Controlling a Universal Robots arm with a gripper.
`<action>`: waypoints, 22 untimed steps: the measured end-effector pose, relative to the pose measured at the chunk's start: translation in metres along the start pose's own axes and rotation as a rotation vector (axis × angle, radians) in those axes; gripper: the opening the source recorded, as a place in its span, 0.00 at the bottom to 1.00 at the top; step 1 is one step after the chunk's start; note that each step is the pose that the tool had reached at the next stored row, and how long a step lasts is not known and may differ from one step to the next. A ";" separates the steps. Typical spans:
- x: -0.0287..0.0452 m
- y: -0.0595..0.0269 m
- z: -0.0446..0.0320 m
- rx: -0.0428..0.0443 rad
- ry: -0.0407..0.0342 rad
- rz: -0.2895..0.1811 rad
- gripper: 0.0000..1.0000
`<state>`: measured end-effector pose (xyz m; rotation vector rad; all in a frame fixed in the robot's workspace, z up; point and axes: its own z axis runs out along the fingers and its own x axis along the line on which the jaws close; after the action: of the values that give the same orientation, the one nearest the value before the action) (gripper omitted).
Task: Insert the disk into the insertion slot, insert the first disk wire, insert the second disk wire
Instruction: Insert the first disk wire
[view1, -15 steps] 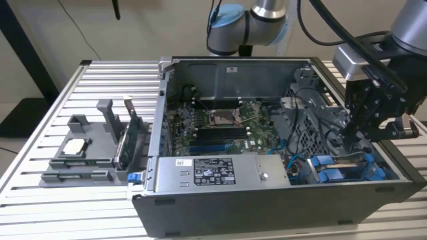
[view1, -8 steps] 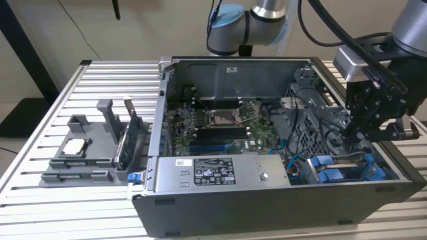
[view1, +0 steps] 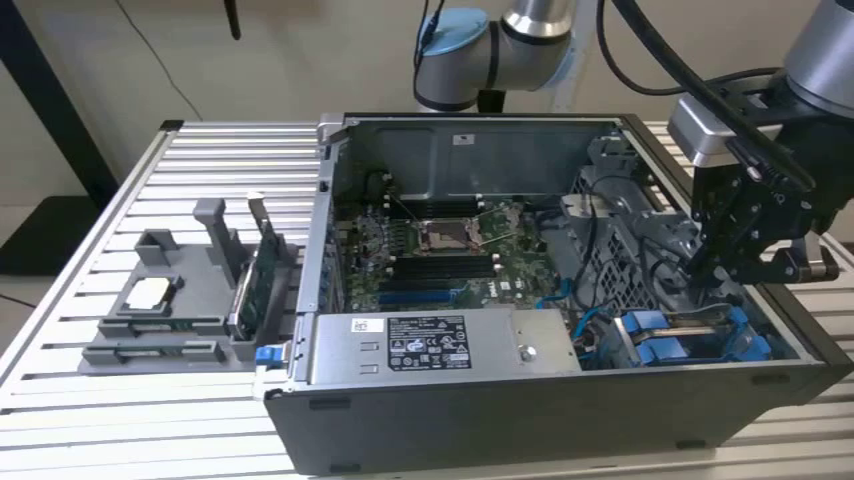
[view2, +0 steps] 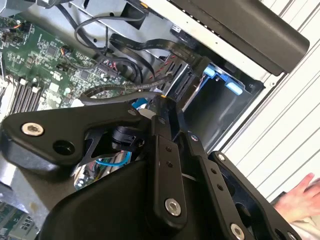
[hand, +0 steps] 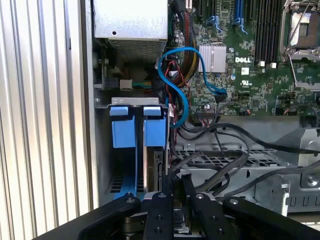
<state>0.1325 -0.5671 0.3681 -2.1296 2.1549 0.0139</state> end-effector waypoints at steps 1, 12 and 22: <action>0.0002 -0.0007 0.0006 -0.0006 0.0003 0.000 0.19; 0.0021 -0.0133 0.0059 -0.0385 0.0160 0.002 0.19; 0.0059 -0.0180 0.0172 -0.0497 0.0169 0.003 0.19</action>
<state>0.1516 -0.5718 0.3518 -2.1606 2.1897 0.0504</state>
